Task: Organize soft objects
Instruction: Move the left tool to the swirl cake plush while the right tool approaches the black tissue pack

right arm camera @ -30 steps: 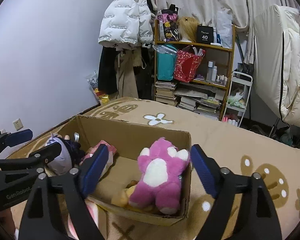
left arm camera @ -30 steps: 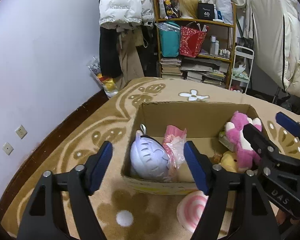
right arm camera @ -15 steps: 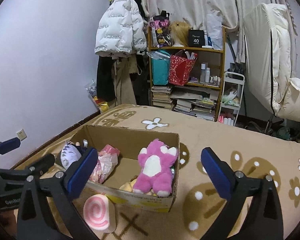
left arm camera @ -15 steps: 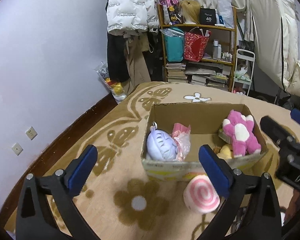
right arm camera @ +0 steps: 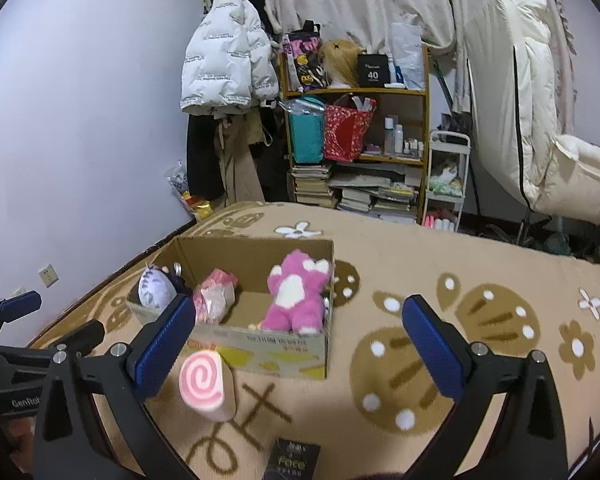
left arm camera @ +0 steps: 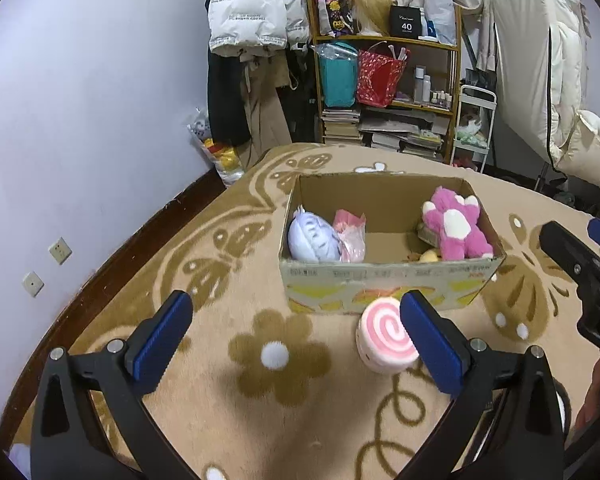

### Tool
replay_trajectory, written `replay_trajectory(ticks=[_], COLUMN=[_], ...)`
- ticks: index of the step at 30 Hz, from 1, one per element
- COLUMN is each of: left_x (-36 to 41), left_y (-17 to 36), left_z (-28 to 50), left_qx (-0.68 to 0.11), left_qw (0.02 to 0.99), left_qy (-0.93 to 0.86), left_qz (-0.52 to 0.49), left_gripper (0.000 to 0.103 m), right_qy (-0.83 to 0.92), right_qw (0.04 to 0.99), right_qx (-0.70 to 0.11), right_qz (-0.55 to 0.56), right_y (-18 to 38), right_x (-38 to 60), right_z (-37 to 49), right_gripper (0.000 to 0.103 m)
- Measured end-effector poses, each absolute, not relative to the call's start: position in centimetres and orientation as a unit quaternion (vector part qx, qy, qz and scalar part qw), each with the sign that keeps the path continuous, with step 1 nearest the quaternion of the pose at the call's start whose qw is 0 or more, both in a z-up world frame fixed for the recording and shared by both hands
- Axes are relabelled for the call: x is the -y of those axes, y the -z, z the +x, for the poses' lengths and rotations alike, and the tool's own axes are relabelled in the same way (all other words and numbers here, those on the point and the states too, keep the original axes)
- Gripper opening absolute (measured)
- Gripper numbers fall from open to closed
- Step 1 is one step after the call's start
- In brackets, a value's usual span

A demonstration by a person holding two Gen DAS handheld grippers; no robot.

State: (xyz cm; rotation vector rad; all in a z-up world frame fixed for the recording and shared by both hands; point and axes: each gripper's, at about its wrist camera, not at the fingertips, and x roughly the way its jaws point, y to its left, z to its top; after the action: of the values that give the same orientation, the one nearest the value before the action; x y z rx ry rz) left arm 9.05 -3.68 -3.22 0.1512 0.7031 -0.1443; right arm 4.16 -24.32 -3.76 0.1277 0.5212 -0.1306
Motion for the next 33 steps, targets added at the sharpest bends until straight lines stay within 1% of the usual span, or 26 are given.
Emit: replay_trajectory(ticks=[7,13,33], left_x=[3.4,3.4,5.2], left_y=[3.7,4.7,9.1], left_z=[7.9,8.4,11.9], left_qx=[-0.350,-0.367,-0.423], left_qw=[0.931,0.925,0.897], left_qy=[0.067,0.070,0.085], left_qz=[0.078,0.075,0.093], left_gripper=[0.102,0.102,0.102], right_qy=[0.074,0.075,0.055], right_qw=[0.955,0.948,0.914], right_qx=[-0.277,-0.300,-0.385], right_qz=[0.078,0.078,0.116], right_y=[5.3,7.3,13.1], right_x=[24.5,24.3,24.3], right_z=[2.5,1.7,3.5], right_gripper=[0.103,0.103,0.103])
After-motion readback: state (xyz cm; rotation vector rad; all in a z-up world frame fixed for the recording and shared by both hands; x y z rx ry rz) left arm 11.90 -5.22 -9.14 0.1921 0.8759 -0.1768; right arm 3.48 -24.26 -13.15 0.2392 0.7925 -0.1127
